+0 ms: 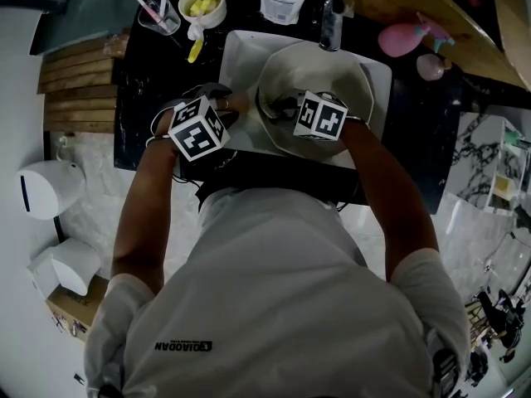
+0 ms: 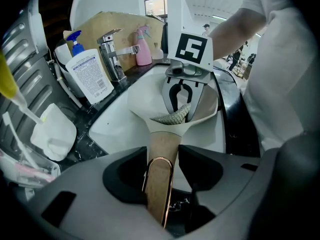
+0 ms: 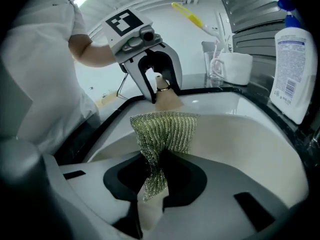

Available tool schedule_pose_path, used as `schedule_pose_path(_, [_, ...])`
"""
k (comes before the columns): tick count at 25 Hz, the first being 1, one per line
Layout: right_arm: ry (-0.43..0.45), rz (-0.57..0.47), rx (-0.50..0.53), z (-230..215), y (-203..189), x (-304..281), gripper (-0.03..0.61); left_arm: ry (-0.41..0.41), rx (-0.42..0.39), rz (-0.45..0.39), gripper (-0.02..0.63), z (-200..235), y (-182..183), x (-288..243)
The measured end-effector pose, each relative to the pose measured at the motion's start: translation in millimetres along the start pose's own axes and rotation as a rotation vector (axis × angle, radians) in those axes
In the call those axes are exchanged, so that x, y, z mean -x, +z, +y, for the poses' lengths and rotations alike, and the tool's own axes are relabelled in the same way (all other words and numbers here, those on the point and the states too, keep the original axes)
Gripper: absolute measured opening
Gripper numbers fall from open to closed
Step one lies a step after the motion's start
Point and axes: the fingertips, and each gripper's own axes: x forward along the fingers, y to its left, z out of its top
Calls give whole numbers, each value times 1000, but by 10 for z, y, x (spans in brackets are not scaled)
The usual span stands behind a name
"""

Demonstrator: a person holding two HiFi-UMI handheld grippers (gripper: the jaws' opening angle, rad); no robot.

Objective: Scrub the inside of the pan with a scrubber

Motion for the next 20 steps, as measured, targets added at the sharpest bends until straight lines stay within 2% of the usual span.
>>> schedule_pose_path(13, [180,187,161,583,-239,129,92,20,-21,22,212,-2,-24,-25])
schedule_pose_path(20, [262,287,157,764,-422,252,83,26,-27,23,212,-10,-23,-27])
